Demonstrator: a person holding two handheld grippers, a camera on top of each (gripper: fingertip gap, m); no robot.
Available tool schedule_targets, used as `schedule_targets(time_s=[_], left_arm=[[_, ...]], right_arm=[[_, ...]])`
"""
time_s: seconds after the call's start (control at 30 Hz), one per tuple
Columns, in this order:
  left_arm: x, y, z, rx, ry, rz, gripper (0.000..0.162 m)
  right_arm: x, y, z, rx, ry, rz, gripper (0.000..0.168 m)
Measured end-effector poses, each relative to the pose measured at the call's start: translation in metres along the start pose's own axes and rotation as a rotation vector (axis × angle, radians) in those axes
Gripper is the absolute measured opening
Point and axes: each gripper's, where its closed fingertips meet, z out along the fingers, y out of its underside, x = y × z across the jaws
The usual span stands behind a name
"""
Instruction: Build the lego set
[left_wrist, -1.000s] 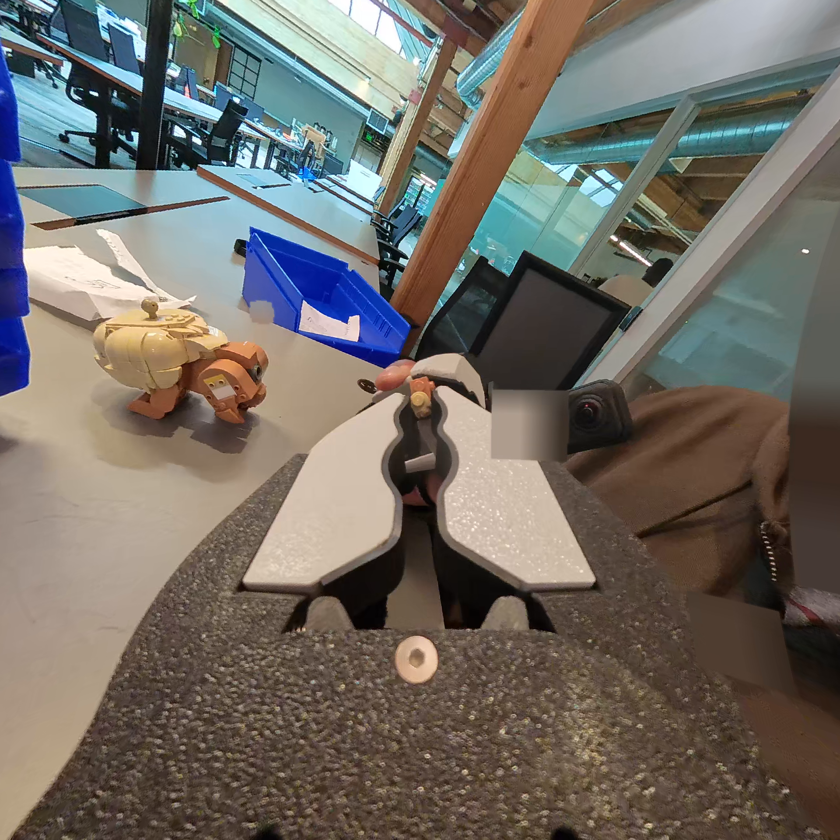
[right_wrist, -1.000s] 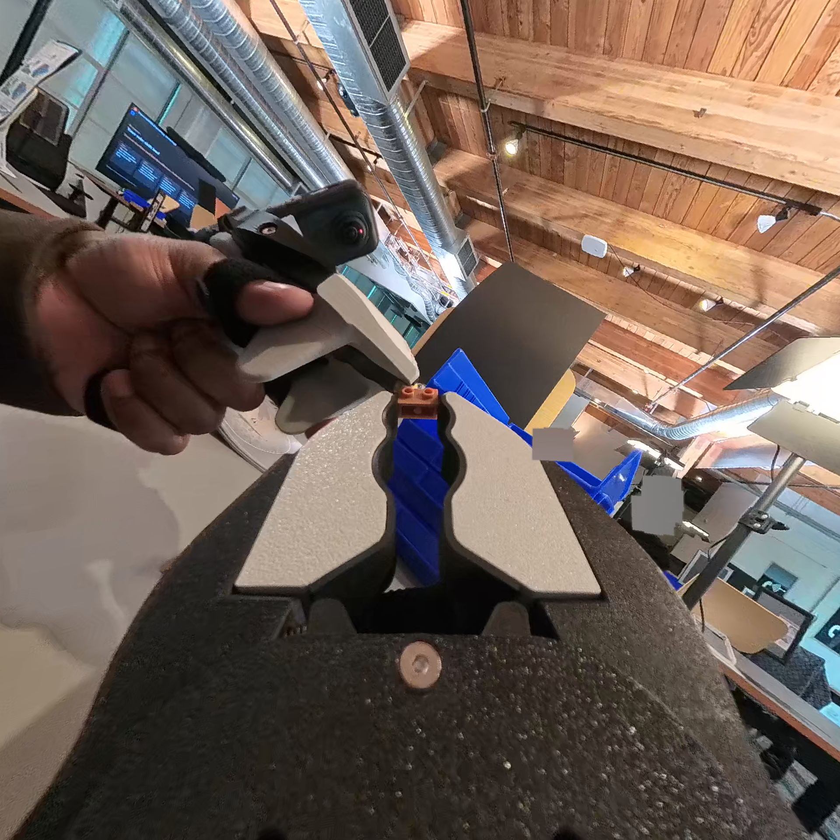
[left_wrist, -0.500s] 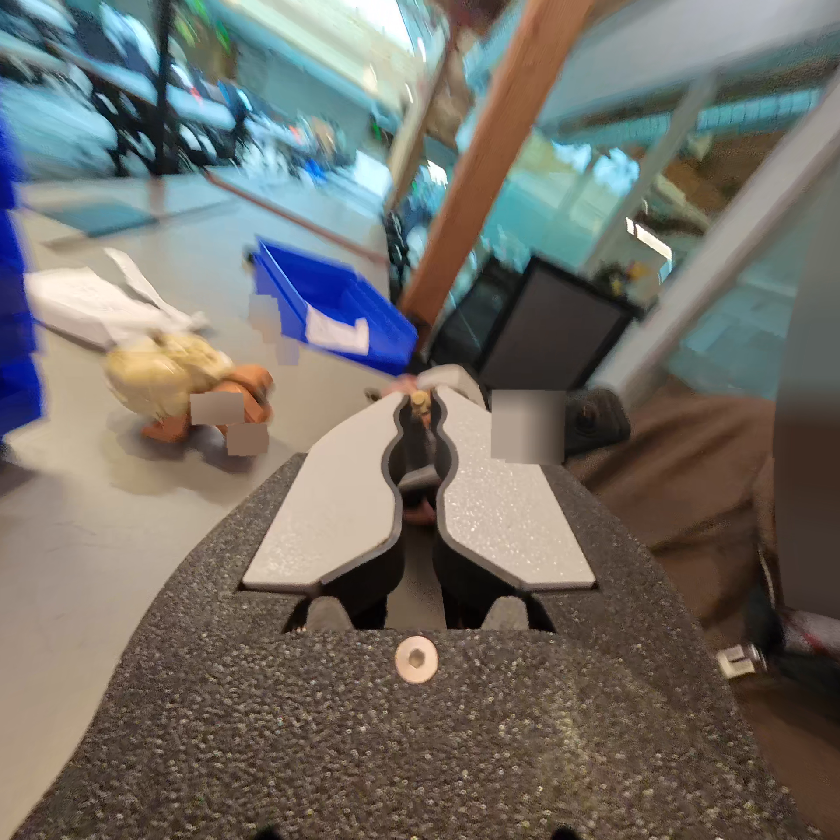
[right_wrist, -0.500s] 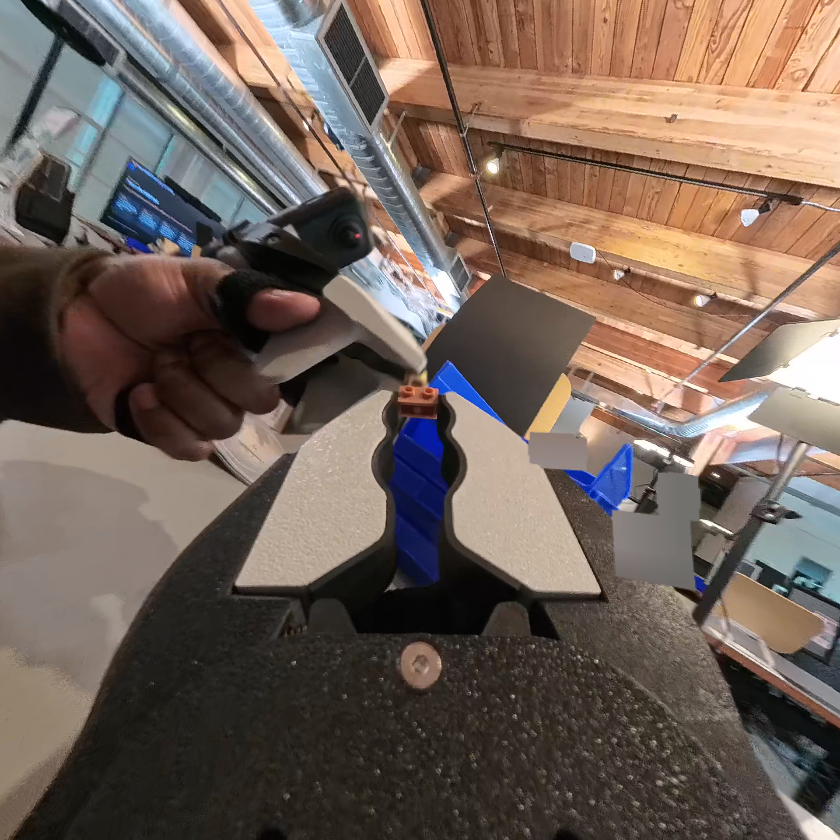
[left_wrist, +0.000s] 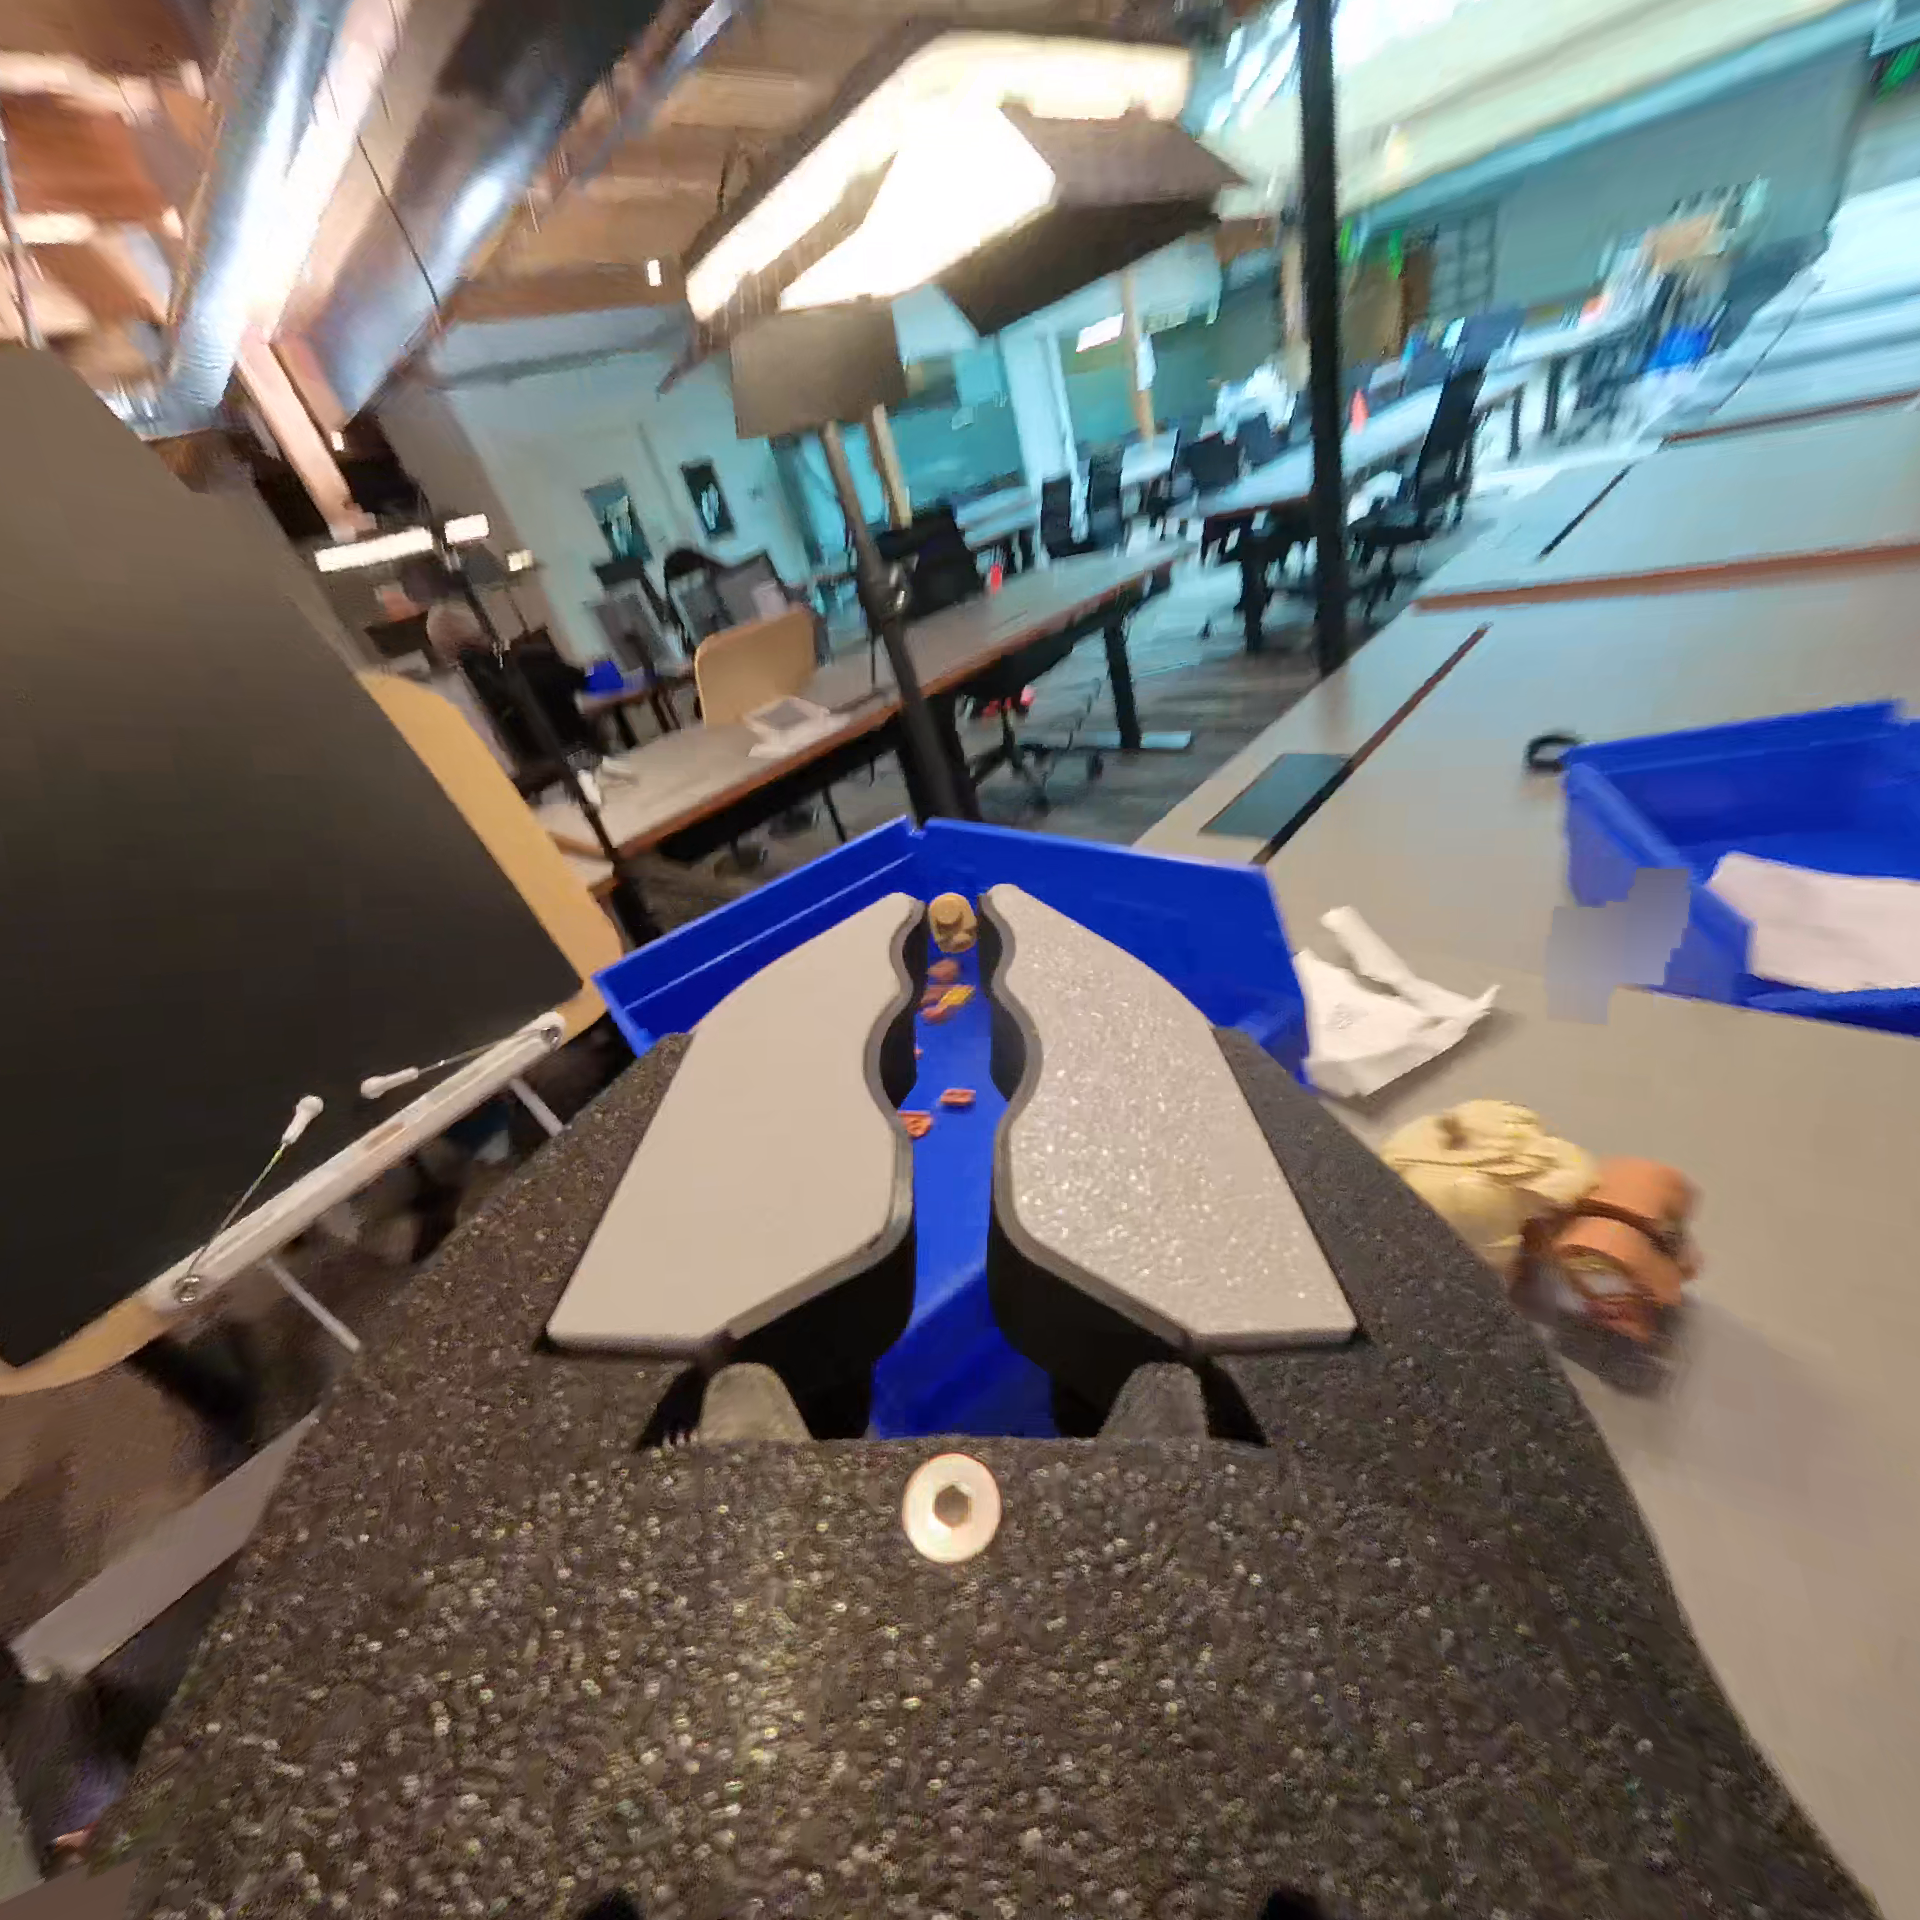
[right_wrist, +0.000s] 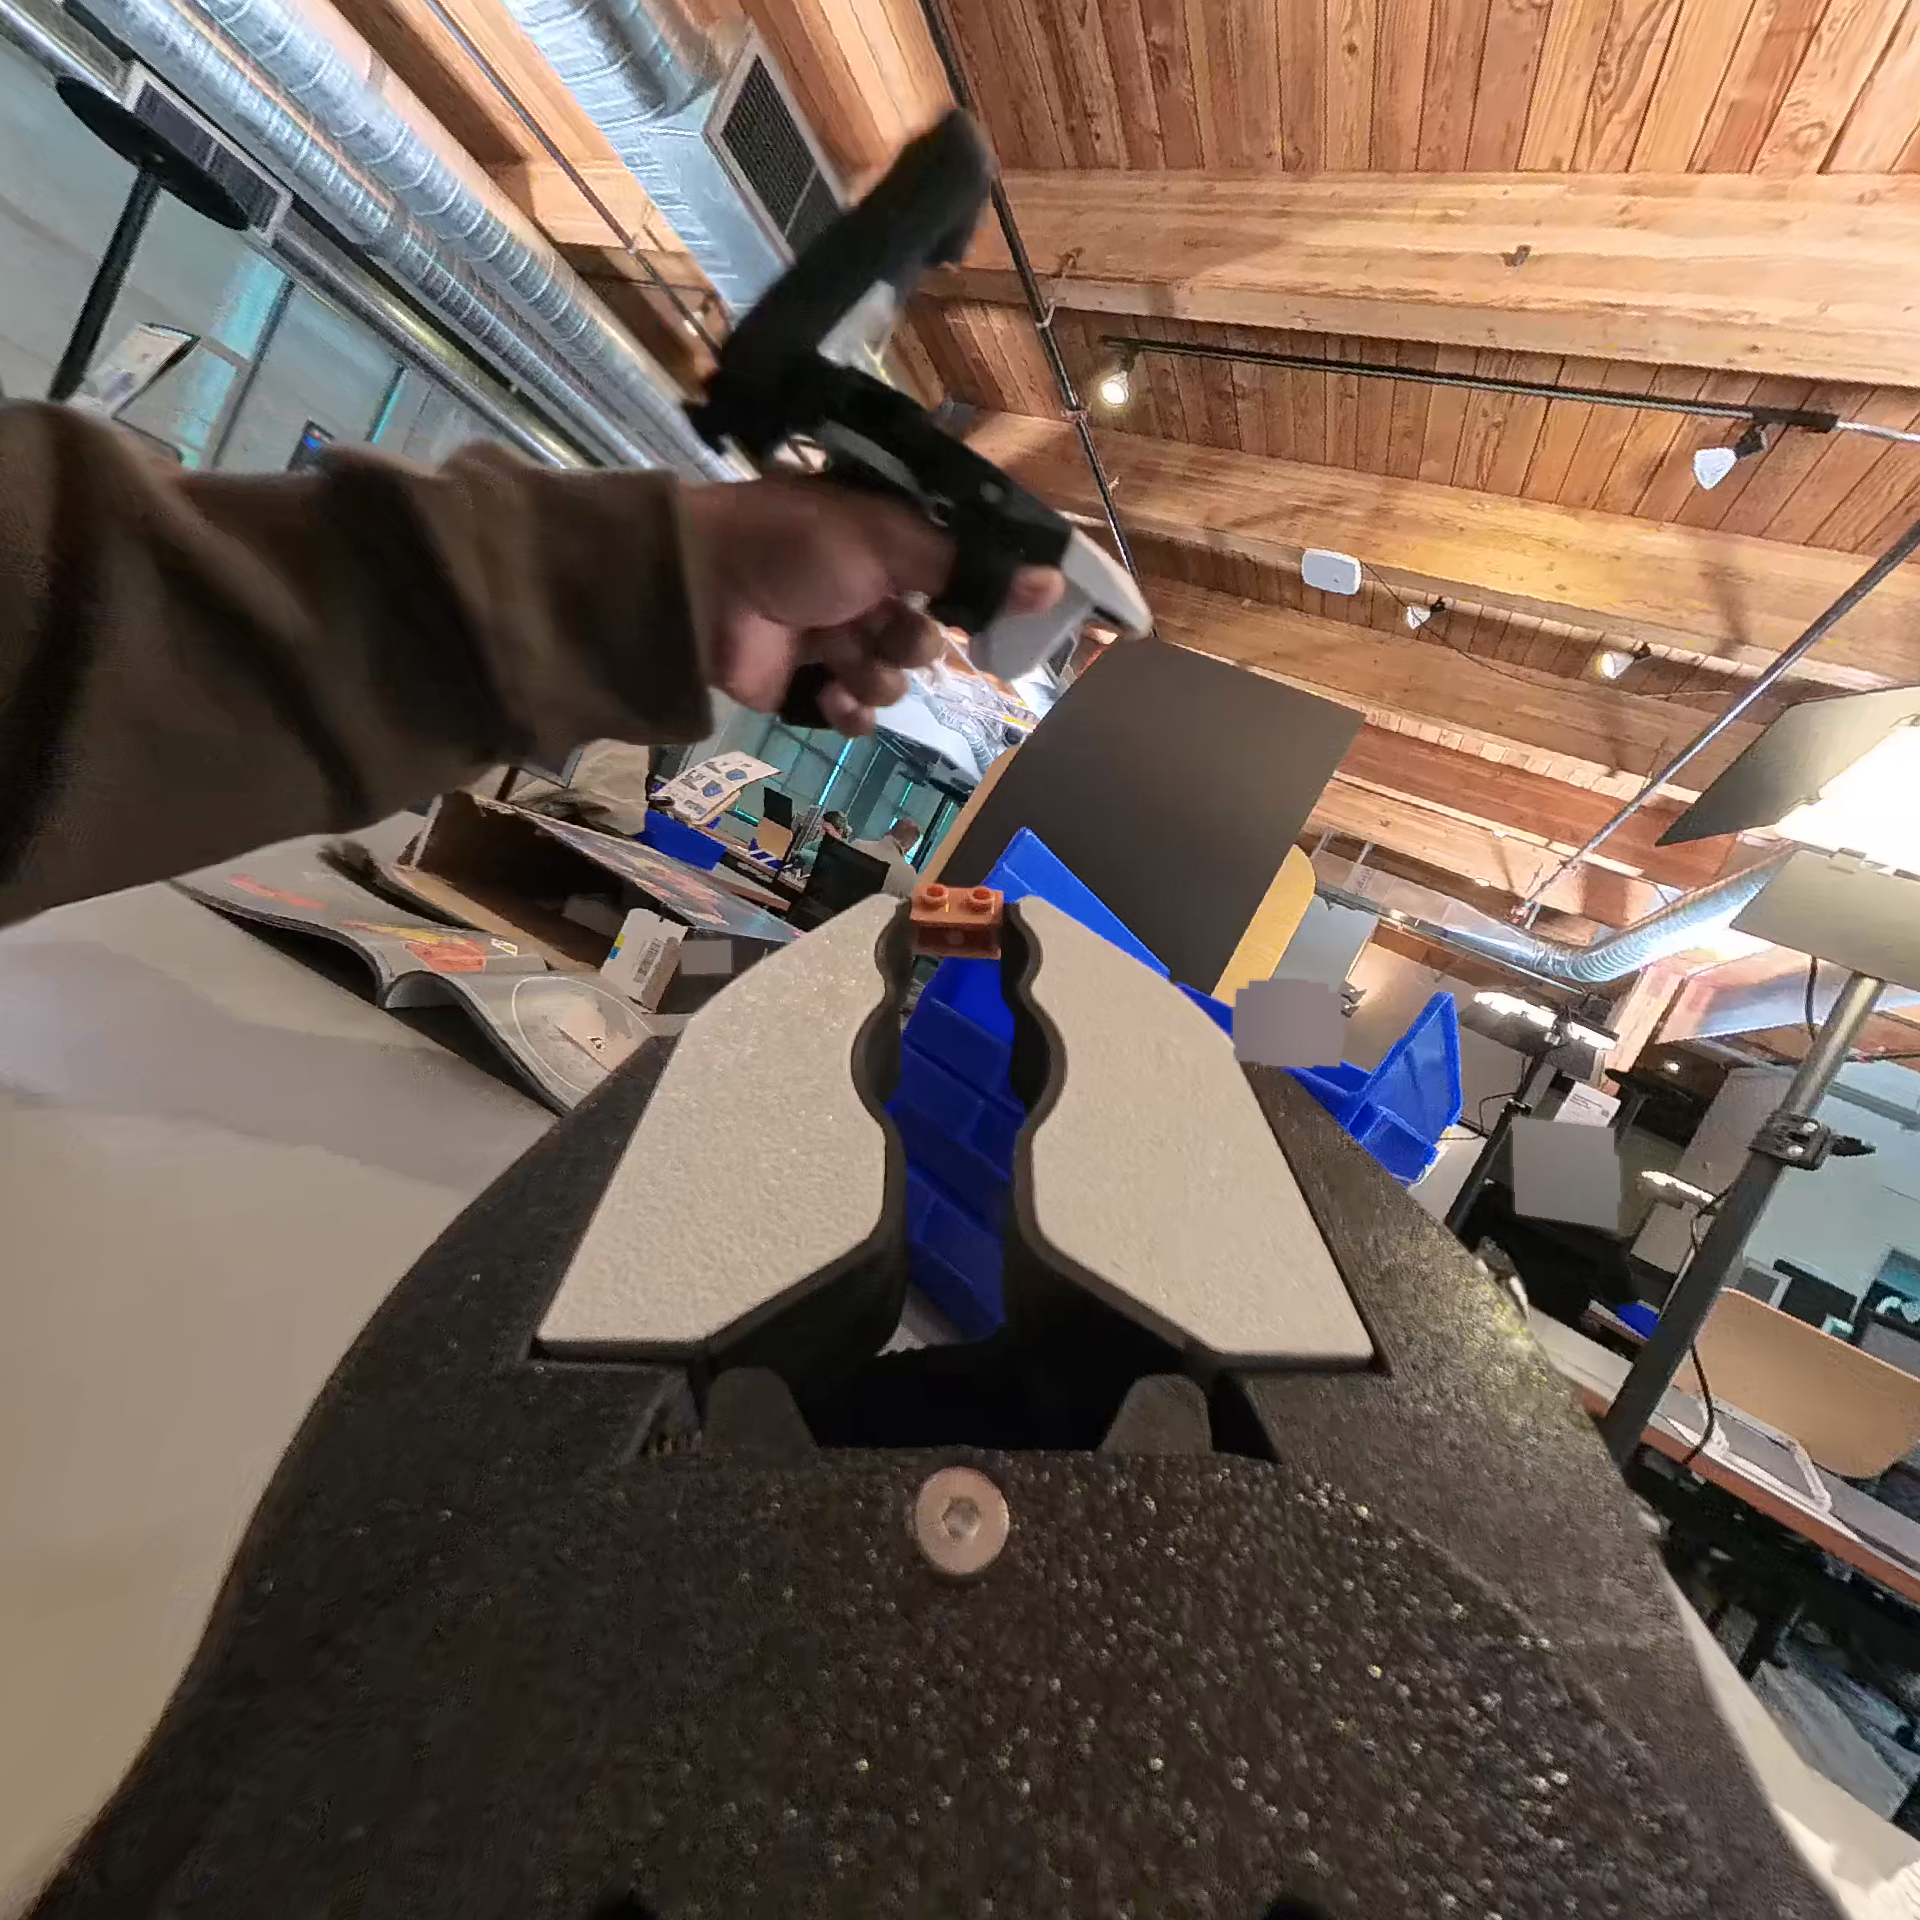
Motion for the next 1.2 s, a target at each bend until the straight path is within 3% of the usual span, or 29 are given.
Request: schedule_targets(time_s=[0.03, 0.1, 0.2, 0.47, 0.57, 0.67, 0.8, 0.9, 1.07, 1.2], left_arm=[[-0.009, 0.008, 0.018, -0.066, 0.005, -0.009, 0.010], [-0.024, 0.033, 0.048, -0.196, 0.021, -0.085, 0.032], [-0.036, 0.053, 0.057, -0.207, -0.010, -0.119, 0.044], [-0.002, 0.086, -0.018, -0.072, 0.009, -0.094, 0.044], [0.008, 0.117, -0.046, -0.113, -0.012, -0.049, 0.043], [0.003, 0.146, -0.062, -0.136, -0.083, 0.011, 0.037], [-0.004, 0.178, -0.064, -0.173, -0.082, -0.091, 0.034], [-0.005, 0.184, -0.063, -0.183, -0.047, -0.151, 0.034], [0.020, 0.186, -0.063, -0.228, 0.091, -0.156, 0.035], [0.057, 0.183, -0.066, -0.258, 0.276, -0.179, 0.038]], right_arm=[[0.000, 0.001, 0.000, -0.004, -0.002, 0.003, 0.016], [-0.002, 0.002, 0.000, -0.008, -0.008, -0.001, 0.016], [-0.003, 0.002, -0.001, -0.009, -0.016, -0.001, 0.016], [0.003, 0.007, 0.017, -0.071, -0.053, 0.037, 0.016], [0.027, -0.009, 0.051, -0.119, -0.097, -0.016, 0.016], [0.070, -0.012, 0.115, -0.226, -0.120, 0.002, 0.016], [0.137, 0.043, 0.201, -0.548, -0.087, 0.135, 0.017], [0.156, 0.063, 0.226, -0.641, -0.084, 0.271, 0.039], [0.150, 0.048, 0.201, -0.556, -0.045, 0.215, 0.044], [0.062, 0.038, 0.136, -0.502, -0.342, 0.200, 0.035]])
